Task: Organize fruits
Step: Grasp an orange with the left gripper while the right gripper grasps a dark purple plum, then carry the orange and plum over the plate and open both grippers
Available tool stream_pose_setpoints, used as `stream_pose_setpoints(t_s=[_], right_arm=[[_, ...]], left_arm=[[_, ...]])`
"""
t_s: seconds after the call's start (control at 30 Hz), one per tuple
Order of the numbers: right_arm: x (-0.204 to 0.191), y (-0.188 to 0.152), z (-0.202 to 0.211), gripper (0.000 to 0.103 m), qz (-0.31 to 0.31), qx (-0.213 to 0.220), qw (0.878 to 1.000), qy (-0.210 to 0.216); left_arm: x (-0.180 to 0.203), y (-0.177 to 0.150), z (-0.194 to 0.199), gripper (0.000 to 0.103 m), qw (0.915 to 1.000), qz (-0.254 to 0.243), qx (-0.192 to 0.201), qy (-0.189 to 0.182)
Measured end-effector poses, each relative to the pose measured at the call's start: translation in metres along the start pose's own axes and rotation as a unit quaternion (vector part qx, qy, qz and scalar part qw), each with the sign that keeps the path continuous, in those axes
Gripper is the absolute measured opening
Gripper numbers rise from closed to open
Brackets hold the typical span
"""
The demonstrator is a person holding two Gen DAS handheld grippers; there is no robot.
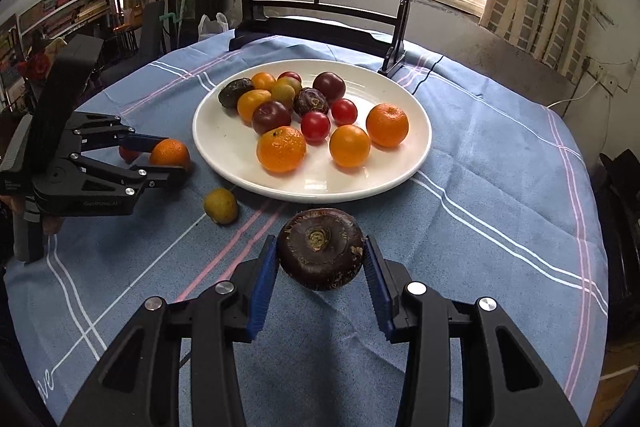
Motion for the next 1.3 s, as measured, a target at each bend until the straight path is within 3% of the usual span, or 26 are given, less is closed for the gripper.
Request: stream_pose_setpoints(t_s=[0.33, 0.73, 1.0, 1.3], right_arm=[[-0.005, 0.003, 0.011, 0.043, 0.0, 0.011, 1.0, -0.002], [0.002, 0.068, 0.025, 0.043, -0.007, 0.077, 0.997, -0.007], [0.003, 0.095, 0.008, 0.043, -0.015, 0.086, 0.996, 0.0], [0.001, 0.1, -0.007, 0.043, -0.009, 0.08, 0.997, 0.006]], left_arm=[[-0.004, 0.013, 0.031, 0.038, 0.9991, -0.007, 0.038, 0.016], [-0.003, 0.083, 0.059, 0.038, 0.9926, -0.015, 0.11, 0.049], [0.001, 0.105, 0.045, 0.038, 0.9915, -0.012, 0.118, 0.052], [-0.004, 0.11, 0.025, 0.038, 0.9926, -0.009, 0.107, 0.055]])
Point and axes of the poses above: each gripper's, at about its wrist camera, not at the fingertips, and z roughly against the way its jaws point, x to its right, y to its top, the point moved 9 cm from there along -z, roughly the way its jaws point, and after that the axes turned 6 degrees about x, right-handed, at the moved point
